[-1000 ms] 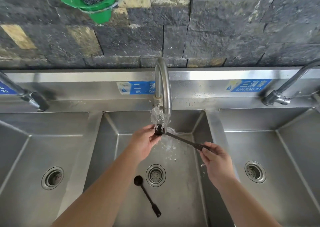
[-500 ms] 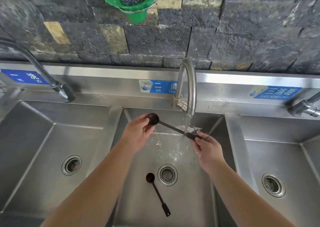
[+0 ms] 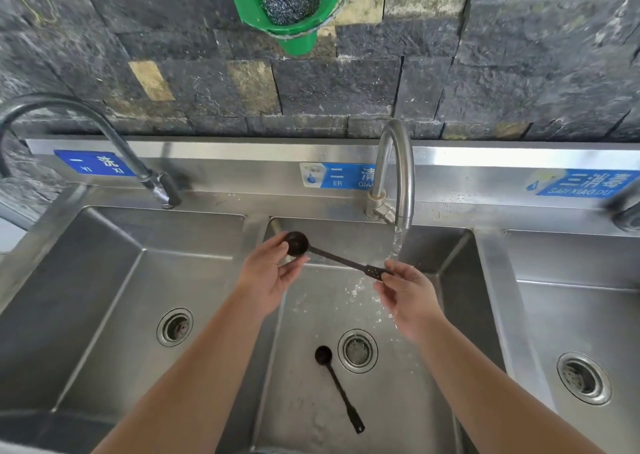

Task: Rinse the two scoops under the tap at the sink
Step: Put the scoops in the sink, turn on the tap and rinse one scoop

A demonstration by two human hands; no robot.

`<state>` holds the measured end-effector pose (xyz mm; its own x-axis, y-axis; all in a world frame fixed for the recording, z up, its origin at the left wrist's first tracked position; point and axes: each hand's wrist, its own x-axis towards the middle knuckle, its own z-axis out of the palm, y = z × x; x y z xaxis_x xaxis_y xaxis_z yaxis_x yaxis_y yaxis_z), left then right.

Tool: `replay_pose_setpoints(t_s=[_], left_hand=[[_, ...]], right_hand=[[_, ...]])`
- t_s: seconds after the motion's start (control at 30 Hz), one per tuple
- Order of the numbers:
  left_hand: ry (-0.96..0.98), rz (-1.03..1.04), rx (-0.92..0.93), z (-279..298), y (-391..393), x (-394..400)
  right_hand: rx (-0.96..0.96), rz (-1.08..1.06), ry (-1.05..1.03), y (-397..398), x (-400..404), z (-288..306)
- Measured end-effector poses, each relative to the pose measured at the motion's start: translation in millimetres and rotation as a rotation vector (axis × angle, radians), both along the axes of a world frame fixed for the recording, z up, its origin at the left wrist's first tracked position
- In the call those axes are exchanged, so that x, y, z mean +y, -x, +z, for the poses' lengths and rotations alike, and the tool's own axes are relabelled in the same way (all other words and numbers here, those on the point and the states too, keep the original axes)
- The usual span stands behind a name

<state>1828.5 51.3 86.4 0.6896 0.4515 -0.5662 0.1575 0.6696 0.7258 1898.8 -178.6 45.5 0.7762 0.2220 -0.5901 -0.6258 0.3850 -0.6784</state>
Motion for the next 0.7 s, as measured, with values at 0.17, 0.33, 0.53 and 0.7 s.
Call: replay_pose_setpoints(t_s=[0.17, 0.33, 0.53, 0.7], left_hand=[[-0.001, -0.125, 0.065, -13, -10, -35], [0.185, -0.147, 0.086, -32, -26, -92], [0.329, -0.389, 0.090, -40, -31, -151], [0.258, -0.681, 0.140, -52, -20, -200]], right_hand=[[-0.051, -0.097, 0.046, 17, -43, 7], [-0.180, -0.157, 0.103, 46, -88, 21], [-0.420, -0.054, 0.544, 89, -111, 12], [-0.665, 0.076, 1.082, 121, -128, -4]])
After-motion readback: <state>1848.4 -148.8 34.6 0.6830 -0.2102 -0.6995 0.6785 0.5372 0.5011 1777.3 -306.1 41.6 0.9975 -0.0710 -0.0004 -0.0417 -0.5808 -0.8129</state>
